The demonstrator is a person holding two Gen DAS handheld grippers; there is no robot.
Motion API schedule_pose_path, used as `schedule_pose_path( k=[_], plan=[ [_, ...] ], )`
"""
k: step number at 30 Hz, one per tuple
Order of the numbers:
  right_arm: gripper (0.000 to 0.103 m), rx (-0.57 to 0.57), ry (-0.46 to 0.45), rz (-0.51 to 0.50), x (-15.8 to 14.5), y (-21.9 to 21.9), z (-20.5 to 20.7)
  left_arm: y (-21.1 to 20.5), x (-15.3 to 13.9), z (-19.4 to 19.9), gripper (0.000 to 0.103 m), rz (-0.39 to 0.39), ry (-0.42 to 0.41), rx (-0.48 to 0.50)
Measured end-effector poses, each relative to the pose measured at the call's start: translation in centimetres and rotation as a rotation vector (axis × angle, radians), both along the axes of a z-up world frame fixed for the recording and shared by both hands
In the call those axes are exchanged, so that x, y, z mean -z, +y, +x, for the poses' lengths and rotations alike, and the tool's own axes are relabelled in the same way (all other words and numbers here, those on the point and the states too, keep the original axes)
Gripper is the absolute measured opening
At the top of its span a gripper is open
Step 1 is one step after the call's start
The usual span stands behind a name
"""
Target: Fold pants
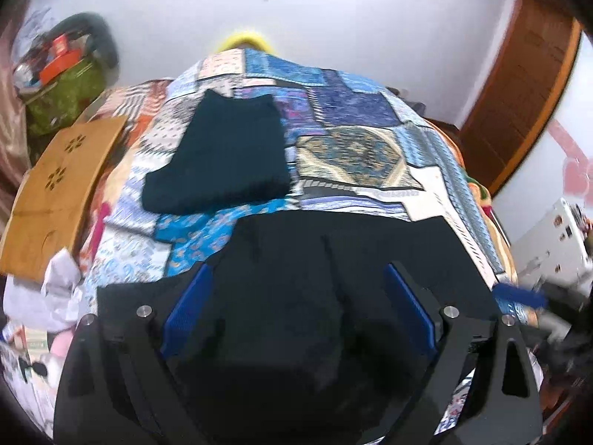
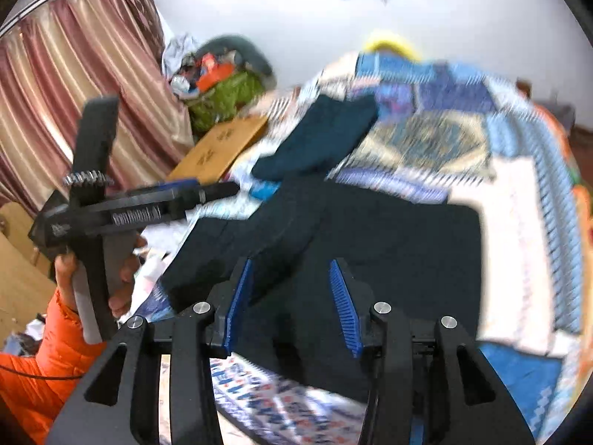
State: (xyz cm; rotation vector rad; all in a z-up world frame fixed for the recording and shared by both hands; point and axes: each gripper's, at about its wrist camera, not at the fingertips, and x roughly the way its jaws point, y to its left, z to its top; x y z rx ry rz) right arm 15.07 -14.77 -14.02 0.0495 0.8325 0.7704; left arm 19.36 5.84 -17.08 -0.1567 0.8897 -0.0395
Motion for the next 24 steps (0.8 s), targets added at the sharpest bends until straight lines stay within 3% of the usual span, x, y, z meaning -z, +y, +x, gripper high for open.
schedule_pose_path(
  k=[3,6,8,12,15,17,23,24],
  plan=[
    [0.043,0.055,-0.072,-0.059,-0.4,-1.7,1.0,-2.7,-0.4,1.1,0.094,0.021,-0.001,0.072],
    [0.043,0.092,-0.083,-0.141,0.7,-3.0,3.0,-5.5,-0.4,2.2,0.094,0.043,0.008,0.151],
    [0.043,0.096,-0.067,-0.167,1.8,-3.4,3.8,-7.2,0.3,3.0,0.093,0.050,0.021,0.185],
    [0.043,0.079,0.036,-0.202,5.5,-3.8,5.5,-10.1,2.5,4.7,0.081,0.059,0.114,0.255],
    [0.043,0.055,0.080,-0.256,8.0,-3.6,5.7,-11.9,4.8,5.5,0.081,0.104,0.191,0.295],
    [0.043,0.048,0.064,-0.257,8.5,-4.1,5.0,-12.6,6.4,5.6,0.081,0.153,0.241,0.319],
    [0.043,0.064,0.089,-0.232,8.4,-5.7,4.1,-12.7,6.9,4.0,0.084,0.216,0.219,0.368],
    [0.043,0.070,0.092,-0.233,8.4,-6.1,3.8,-12.5,6.8,3.8,0.089,0.234,0.214,0.362]
  ],
)
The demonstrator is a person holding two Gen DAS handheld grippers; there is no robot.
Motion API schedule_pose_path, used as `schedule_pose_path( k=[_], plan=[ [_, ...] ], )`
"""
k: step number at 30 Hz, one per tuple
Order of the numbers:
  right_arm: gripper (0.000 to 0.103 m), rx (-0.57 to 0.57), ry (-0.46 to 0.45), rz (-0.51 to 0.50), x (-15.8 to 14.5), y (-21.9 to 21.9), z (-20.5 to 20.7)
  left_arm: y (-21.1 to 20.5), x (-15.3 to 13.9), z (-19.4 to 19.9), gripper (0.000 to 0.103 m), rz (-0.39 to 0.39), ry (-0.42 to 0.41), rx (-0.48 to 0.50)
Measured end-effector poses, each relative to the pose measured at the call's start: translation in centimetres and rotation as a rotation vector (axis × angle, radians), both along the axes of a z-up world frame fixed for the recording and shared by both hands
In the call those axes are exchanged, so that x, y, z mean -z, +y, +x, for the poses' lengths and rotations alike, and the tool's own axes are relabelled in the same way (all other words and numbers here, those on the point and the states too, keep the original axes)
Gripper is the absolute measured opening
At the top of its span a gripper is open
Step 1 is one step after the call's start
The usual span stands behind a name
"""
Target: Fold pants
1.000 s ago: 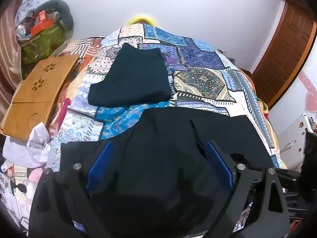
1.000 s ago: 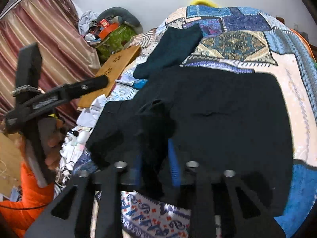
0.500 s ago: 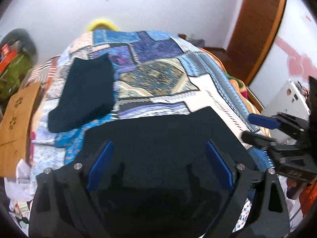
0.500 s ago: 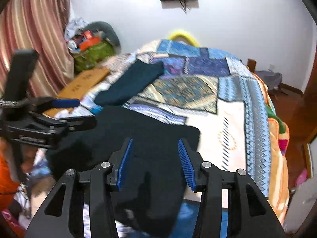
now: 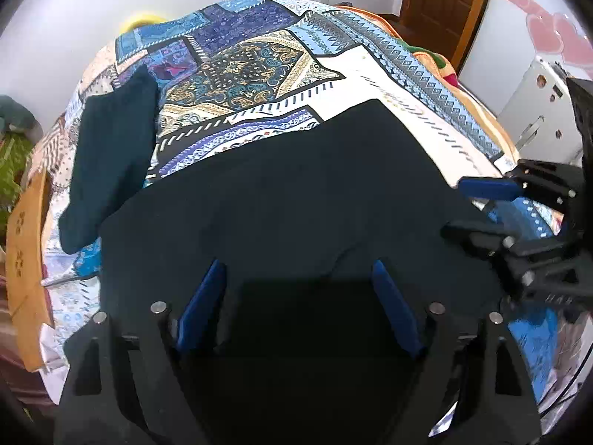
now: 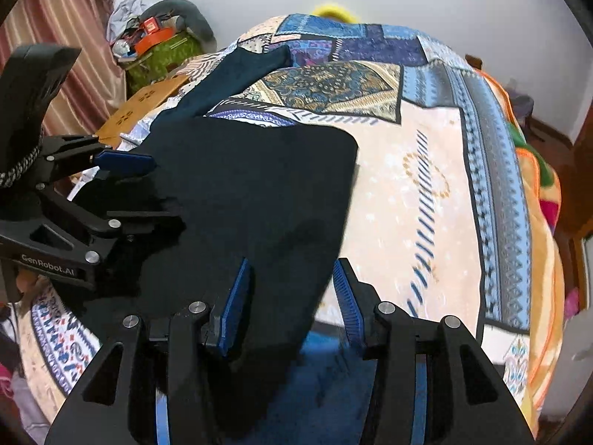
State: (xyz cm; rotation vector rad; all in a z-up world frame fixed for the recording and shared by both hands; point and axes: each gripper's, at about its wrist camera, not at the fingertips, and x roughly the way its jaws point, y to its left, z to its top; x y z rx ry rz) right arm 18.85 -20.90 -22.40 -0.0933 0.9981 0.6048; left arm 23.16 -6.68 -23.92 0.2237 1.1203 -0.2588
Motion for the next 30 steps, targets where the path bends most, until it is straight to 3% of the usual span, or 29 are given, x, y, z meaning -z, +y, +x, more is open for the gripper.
schedule_pose_path(
  k=[2,8,16,19,24,30],
  plan=[
    [0.043,0.007,-0.004,-0.008,-0.1,-0.3,-0.3,0.5,-0.1,-0.4,0.093,0.027,-0.017,-0.016],
    [0.043,0.043,-0.010,-0.032,-1.2,-1.1,-1.3,4.1,-0.9,-2.4,0.093,-0.016,-0.029,-0.117],
    [0.044,0.051,-0.128,-0.021,-5.2,-0.4,-2.7,9.5,-4.2,-5.6,0.093,0.005,-0.109,-0.252],
    [0.048,0.042,-0.163,0.016,-6.8,0.6,-2.9,12.0,-5.5,-7.0,0.093,-0.002,-0.152,-0.323],
    [0.048,-0.004,-0.211,0.086,-8.8,3.6,-3.4,18.1,-6.1,-9.1,0.096,-0.110,-0.151,-0.489],
    [0.049,-0.098,-0.182,0.144,-8.6,8.4,-3.6,25.7,-2.5,-12.0,0.096,-0.273,-0.019,-0.698]
  ],
)
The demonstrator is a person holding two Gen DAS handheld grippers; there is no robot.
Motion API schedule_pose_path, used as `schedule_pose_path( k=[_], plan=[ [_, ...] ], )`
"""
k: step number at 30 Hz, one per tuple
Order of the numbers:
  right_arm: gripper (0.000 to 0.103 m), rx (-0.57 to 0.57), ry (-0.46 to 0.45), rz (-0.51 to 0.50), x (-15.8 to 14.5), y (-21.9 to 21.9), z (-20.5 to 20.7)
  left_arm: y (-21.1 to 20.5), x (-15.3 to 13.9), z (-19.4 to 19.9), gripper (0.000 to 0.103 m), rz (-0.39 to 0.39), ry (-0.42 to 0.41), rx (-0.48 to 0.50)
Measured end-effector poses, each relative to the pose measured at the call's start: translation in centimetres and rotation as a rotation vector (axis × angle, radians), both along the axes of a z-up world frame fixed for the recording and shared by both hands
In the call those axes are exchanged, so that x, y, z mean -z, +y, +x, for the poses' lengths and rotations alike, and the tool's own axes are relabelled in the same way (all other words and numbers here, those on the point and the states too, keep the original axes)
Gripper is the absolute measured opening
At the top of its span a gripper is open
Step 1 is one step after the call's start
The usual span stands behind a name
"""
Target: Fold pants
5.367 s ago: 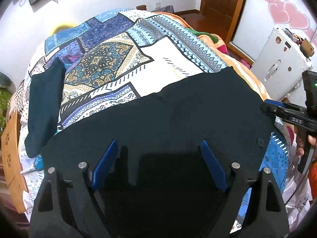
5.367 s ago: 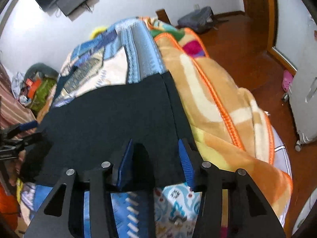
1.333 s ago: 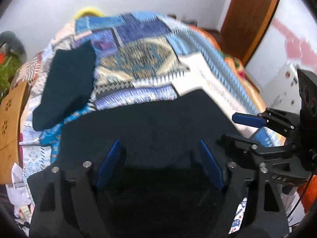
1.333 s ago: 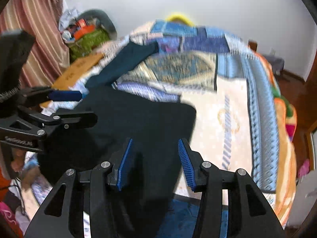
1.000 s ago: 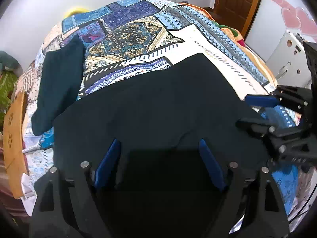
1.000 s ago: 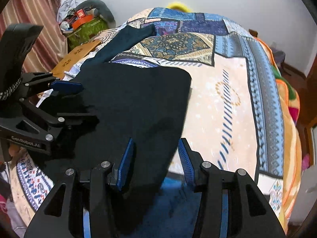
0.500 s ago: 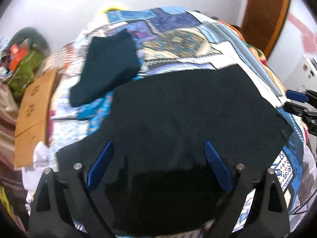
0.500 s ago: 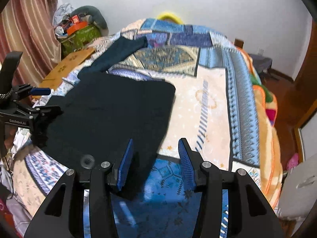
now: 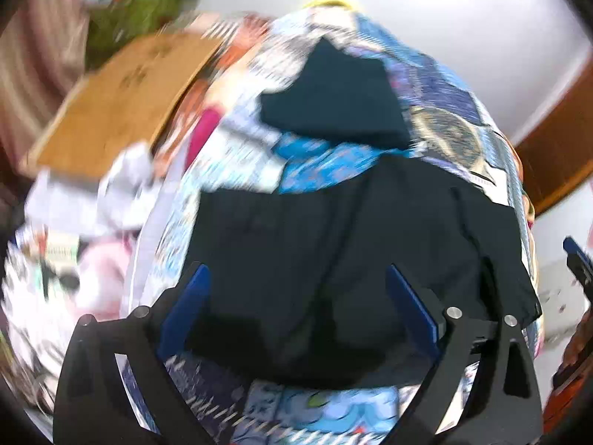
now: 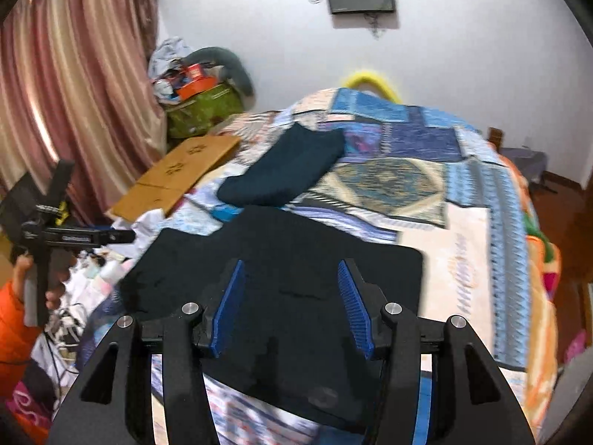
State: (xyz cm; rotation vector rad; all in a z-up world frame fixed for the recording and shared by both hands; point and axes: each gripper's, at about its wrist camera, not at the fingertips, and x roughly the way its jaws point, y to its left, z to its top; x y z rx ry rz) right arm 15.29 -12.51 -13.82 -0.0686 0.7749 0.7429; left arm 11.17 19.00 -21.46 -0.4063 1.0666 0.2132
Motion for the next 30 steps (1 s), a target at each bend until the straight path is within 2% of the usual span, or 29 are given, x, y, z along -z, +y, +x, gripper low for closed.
schedule_pose_path(
  k=[9,13,14,21,24,25,27,29,30],
  plan=[
    [0.049,-0.102,0.105,-0.117,4.5,5.4,-0.1,3.7,7.3,-5.1,0.096,-0.262,0.134,-0.120],
    [0.049,-0.127,0.182,-0.170,6.7,6.1,0.0,4.1,10.3,-7.1,0.096,-0.478,0.147,-0.161],
    [0.050,-0.127,0.174,-0.170,6.8,6.1,-0.2,4.1,10.8,-7.3,0.096,-0.517,0.146,-0.171],
    [0.054,-0.136,0.169,-0.150,6.8,5.8,-0.4,4.3,11.9,-5.7,0.098,-0.637,0.102,-0.197],
    [0.054,-0.134,0.170,-0.143,6.8,5.9,-0.4,4.0,12.1,-4.0,0.096,-0.600,0.099,-0.197],
    [0.054,-0.135,0.172,-0.142,6.8,6.0,-0.3,3.9,12.0,-3.3,0.091,-0.562,0.105,-0.205],
    [0.054,-0.138,0.173,-0.141,6.8,6.0,-0.3,3.5,11.7,-2.7,0.061,-0.488,0.123,-0.217],
    [0.054,-0.140,0.174,-0.139,6.8,6.0,-0.4,3.1,11.4,-2.2,0.048,-0.460,0.115,-0.223],
    [0.054,-0.140,0.175,-0.135,6.8,5.9,-0.4,2.8,10.8,-2.1,0.036,-0.403,0.108,-0.235]
  ],
)
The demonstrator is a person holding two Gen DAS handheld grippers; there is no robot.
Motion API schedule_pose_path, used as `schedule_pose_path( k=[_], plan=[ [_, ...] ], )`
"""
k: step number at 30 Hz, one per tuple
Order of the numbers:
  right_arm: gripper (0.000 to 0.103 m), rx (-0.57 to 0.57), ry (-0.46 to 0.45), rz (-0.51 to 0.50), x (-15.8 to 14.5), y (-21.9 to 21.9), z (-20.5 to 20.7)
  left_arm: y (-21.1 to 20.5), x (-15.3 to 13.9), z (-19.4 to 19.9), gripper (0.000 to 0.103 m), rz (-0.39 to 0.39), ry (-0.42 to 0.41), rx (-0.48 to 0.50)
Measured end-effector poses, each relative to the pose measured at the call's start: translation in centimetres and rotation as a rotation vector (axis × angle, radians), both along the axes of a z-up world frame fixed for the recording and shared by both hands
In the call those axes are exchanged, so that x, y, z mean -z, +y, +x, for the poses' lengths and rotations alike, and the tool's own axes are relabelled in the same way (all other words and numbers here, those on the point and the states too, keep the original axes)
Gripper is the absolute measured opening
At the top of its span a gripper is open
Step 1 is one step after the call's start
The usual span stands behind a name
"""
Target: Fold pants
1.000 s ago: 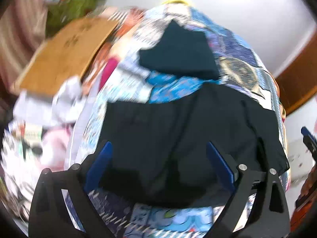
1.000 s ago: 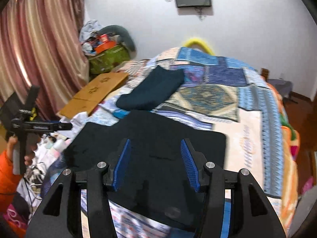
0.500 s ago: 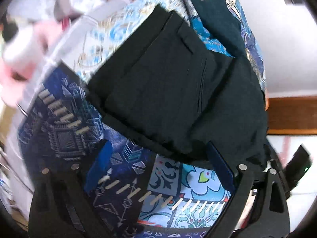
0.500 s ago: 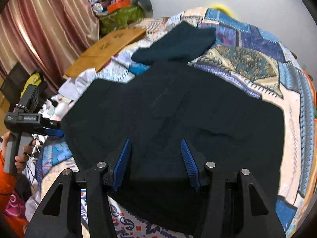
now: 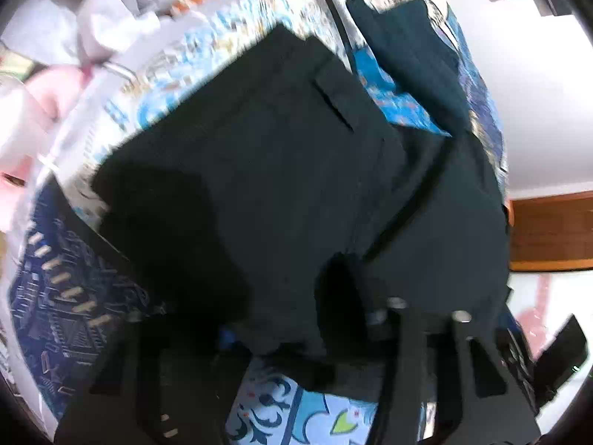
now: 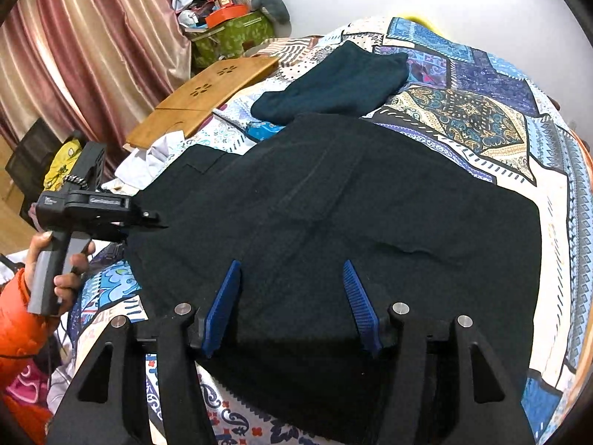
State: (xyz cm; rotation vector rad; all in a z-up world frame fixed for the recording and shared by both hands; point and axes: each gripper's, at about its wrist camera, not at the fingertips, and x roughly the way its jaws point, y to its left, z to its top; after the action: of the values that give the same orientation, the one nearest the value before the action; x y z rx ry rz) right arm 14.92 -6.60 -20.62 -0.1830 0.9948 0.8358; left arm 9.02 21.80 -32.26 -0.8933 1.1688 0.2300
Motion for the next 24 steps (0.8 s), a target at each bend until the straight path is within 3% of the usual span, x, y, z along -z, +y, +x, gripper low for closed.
schedule_pose_path(
  k=[3,7,10,18,24],
  plan=[
    [0.054,0.009,0.011,0.016,-0.1,-0.3,0.1,-0.8,-1.9,0.2,0.022,0.147,-0.017,0.022],
    [0.054,0.035,0.026,0.041,-0.5,-1.2,0.4,-2.7,-5.9,0.9,0.017,0.407,-0.068,0.093],
    [0.054,0.081,0.013,0.061,-1.1,-2.6,0.6,-4.3,-9.4,1.3,0.016,0.548,-0.138,0.149],
    [0.054,0.243,-0.066,0.063,-3.0,-9.0,0.6,-9.5,-17.9,3.0,0.016,0.781,-0.347,0.263],
    [0.054,0.341,-0.045,0.041,-2.2,-13.4,0.5,-14.1,-22.1,4.3,0.015,0.791,-0.477,0.346]
  ],
)
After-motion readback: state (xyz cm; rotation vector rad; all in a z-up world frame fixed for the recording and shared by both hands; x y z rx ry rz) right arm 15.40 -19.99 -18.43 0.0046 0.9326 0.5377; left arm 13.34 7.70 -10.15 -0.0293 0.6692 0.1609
